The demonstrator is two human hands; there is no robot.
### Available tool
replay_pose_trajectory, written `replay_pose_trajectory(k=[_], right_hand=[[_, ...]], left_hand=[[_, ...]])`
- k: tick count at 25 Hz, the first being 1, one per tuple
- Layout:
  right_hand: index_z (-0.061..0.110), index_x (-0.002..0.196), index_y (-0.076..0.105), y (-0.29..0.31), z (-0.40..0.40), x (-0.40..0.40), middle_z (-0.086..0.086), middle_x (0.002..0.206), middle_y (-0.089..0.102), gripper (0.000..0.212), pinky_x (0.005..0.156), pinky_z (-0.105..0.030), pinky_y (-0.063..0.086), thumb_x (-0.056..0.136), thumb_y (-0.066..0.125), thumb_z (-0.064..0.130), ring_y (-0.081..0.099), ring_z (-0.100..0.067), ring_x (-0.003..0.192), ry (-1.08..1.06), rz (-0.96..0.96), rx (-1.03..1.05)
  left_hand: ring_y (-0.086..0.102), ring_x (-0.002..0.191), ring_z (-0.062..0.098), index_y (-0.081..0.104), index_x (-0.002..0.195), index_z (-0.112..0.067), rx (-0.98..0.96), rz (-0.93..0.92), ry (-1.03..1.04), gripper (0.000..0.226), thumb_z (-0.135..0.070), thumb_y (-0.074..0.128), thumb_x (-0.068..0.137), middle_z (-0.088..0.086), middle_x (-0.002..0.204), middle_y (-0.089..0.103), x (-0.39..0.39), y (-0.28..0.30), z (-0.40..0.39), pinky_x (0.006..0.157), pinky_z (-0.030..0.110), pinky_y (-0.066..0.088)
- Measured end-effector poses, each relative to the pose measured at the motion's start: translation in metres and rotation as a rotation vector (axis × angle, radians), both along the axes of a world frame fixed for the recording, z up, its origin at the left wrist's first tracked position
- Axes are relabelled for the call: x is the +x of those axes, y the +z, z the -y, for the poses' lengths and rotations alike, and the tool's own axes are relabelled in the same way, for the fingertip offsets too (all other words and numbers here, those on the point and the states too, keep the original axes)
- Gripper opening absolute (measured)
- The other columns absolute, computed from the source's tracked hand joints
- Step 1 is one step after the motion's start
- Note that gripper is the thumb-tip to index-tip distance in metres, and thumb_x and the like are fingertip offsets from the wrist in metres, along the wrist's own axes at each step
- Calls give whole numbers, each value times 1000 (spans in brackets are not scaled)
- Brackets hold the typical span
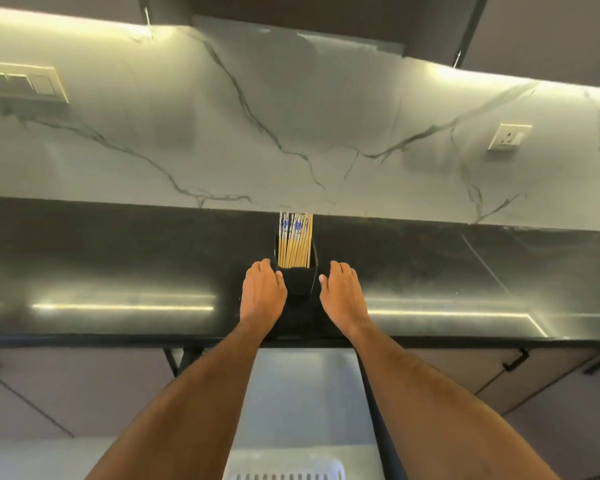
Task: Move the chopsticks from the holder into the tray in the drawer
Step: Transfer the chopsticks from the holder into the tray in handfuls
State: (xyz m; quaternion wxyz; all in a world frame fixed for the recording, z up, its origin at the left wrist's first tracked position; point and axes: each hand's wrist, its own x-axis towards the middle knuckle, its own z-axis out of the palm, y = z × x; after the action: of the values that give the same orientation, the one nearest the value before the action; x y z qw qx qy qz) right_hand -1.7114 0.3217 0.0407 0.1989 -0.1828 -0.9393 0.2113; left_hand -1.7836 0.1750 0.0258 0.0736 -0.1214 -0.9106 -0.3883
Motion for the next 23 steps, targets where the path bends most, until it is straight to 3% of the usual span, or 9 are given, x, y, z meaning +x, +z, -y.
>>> replay_pose_trajectory(k=[4,7,11,17,20,22,23], right_hand=[[14,109,61,7,-13,-59,-2,106,61,11,75,-20,44,101,58,21,59,-15,97,55,-12,-45],[16,107,64,4,-20,-103,1,102,62,14,66,-17,47,100,60,28,60,-10,85,104,12,-127],[15,111,65,-12,-29,-153,0,106,65,19,72,-22,57,99,64,30,65,-11,86,76,71,-217],[11,122,57,-33,-52,-204,-5,117,59,31,78,-21,41,95,69,19,48,-10,97,-185,-24,-288],[7,132,54,-38,-63,-229,-7,118,67,44,88,-29,54,93,72,19,61,-20,110,-204,-8,-463],[10,128,58,-41,-68,-238,-7,112,71,39,86,-36,59,93,73,18,65,-23,109,-218,-24,-579],[12,121,62,-43,-71,-241,-5,110,72,32,80,-34,59,92,73,18,66,-21,106,-234,-37,-601]], left_hand=[[45,96,6,53,124,-12,35,18,23,24,-21,47,103,3,118,56,-45,10,-30,78,23,40],[49,97,9,53,122,-12,62,53,50,22,-21,45,103,3,117,56,-78,10,-49,76,25,43],[54,104,14,53,126,-10,57,101,65,25,-21,44,104,6,121,56,-117,-1,-67,86,30,51],[50,126,20,43,144,-8,89,148,41,42,-22,47,104,9,137,53,-169,-20,-80,104,34,44],[56,117,19,53,134,-8,117,168,29,33,-22,50,104,9,129,59,-194,-29,-88,101,36,48],[59,102,16,59,118,-9,126,175,9,20,-21,51,103,7,116,64,-203,-34,-92,91,33,53],[60,97,15,60,112,-10,128,184,-3,17,-21,51,103,7,111,65,-205,-36,-95,87,32,53]])
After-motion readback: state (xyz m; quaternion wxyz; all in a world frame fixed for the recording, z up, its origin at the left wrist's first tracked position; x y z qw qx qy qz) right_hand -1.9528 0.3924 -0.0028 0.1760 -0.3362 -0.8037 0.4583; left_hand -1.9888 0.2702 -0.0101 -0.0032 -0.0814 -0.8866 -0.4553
